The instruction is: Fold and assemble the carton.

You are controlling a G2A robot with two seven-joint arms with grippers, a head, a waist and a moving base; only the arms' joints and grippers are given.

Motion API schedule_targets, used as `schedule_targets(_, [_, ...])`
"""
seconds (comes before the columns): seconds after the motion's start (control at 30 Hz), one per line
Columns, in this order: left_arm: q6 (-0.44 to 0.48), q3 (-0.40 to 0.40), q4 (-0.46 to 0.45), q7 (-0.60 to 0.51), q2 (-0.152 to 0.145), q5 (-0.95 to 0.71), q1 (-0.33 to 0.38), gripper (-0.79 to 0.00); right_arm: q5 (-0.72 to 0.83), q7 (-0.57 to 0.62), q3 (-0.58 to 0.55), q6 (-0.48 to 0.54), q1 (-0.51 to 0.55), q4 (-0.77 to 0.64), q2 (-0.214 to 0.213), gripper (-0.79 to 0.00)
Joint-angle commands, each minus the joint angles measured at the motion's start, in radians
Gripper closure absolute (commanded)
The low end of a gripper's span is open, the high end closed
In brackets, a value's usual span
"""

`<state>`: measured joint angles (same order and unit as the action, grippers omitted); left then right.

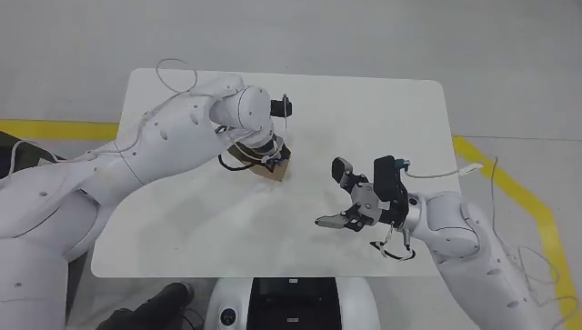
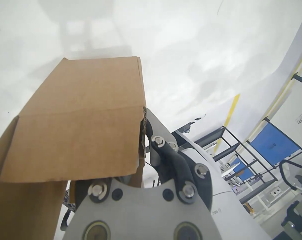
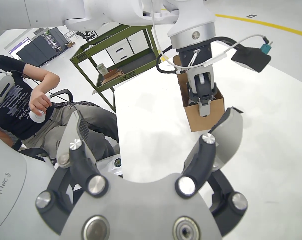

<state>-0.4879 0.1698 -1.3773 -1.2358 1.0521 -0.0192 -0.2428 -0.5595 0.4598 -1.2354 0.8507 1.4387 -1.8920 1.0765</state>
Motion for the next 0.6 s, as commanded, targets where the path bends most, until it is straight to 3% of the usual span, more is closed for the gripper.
schedule_targets(0.0, [0.008, 0.001, 0.012, -0.005, 0.015, 0.004, -0.002, -0.785, -0.009, -0.009, -0.012, -0.001, 0.011, -0.007, -0.003, -0.785])
schedule_targets(0.27, [0.06, 0.044, 0.021, -0.005, 0.044, -0.049, -0.013, -0.785, -0.032, -0.037, -0.043, -0.007, 0.044, -0.03, -0.011, -0.785])
schedule_targets(0.57, [0.144, 0.178, -0.021, 0.048, -0.001, -0.141, -0.062, -0.785, -0.039, -0.052, -0.053, -0.01, 0.057, -0.035, -0.017, -0.785])
